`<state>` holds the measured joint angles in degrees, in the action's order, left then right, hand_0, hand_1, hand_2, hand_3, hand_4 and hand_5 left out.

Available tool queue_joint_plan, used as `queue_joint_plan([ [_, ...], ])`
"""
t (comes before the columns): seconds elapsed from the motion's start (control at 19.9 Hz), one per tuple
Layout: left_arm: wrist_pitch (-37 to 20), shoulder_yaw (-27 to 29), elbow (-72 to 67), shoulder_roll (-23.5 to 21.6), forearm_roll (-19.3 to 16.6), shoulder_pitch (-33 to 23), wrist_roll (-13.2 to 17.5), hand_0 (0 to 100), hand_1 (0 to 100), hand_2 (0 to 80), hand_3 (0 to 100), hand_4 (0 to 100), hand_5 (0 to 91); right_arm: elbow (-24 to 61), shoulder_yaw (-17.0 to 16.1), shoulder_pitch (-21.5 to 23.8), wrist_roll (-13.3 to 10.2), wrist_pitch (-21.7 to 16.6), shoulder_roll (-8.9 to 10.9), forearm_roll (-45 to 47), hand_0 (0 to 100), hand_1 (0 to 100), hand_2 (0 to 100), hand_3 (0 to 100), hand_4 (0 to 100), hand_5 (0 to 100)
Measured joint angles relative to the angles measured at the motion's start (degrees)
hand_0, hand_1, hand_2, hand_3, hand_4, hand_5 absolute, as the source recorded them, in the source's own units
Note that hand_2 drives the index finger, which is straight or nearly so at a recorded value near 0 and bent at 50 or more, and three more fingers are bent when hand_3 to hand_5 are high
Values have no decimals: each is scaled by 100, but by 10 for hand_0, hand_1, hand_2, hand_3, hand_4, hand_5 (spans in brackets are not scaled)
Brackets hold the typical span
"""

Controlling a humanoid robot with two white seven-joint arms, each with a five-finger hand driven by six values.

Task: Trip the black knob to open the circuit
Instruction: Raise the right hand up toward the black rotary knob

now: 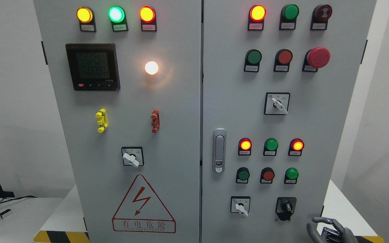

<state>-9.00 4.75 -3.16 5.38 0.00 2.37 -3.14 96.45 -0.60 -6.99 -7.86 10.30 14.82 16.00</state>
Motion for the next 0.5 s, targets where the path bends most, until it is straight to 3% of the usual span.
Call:
queue_joint_plan([
  [0.5, 0, 0, 0, 0, 0, 0, 0, 120, 389, 0, 0, 0, 0, 14, 182, -61, -63, 13, -125, -15, 280, 693, 420, 1000, 1000, 968],
])
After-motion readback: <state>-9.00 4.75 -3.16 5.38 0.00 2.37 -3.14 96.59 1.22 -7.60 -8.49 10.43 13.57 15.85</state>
